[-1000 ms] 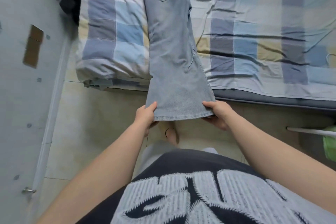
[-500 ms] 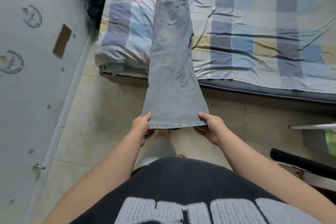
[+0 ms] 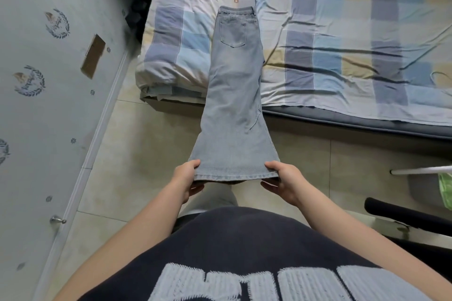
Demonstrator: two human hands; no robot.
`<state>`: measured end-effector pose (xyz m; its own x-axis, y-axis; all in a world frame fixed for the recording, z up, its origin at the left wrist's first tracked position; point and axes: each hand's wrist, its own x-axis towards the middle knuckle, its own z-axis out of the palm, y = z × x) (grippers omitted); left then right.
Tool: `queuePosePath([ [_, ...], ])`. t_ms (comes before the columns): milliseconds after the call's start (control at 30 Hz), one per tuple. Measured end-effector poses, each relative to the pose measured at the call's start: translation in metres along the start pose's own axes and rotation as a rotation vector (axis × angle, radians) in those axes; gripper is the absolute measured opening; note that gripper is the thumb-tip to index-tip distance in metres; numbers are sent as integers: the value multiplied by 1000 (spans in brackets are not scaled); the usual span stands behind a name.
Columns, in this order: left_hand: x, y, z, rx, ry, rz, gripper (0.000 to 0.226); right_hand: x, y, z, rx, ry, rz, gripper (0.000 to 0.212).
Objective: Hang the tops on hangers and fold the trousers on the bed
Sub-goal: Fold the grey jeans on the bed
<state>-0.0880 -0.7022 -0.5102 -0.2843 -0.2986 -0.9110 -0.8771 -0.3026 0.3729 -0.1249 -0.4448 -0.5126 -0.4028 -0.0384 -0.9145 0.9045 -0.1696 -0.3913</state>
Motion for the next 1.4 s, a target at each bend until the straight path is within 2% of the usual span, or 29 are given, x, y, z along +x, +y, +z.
queuePosePath([
  [300, 48, 124, 36, -176, -92, 23, 14, 48, -118, 43, 63, 46, -73, 9],
  [467, 99, 241, 54, -185, -155, 13, 22, 92, -218, 93, 100, 89, -90, 5],
  [700, 150, 420, 84, -138, -184, 0, 13, 140, -378, 168, 154, 178, -113, 4],
  [767, 162, 461, 96, -134, -189, -7, 15, 157, -419, 182, 142, 201, -132, 3],
  [867, 188, 512, 117, -138, -196, 4, 15, 190, -472, 194, 134, 233, -169, 14],
  [933, 210, 546, 135, -142, -211, 29, 17, 218, -507, 200, 128, 239, -192, 11],
  [1067, 257, 604, 172, -137, -211, 85, 17, 281, -565, 208, 129, 266, -247, 13],
  [1167, 293, 635, 198, -132, -194, 119, 16, 332, -598, 213, 110, 263, -262, 4],
  [1333, 365, 665, 240, -153, -192, 175, 16, 428, -625, 210, 73, 253, -274, 8],
  [1400, 398, 662, 253, -176, -220, 186, 25, 462, -626, 205, 57, 207, -263, 10],
])
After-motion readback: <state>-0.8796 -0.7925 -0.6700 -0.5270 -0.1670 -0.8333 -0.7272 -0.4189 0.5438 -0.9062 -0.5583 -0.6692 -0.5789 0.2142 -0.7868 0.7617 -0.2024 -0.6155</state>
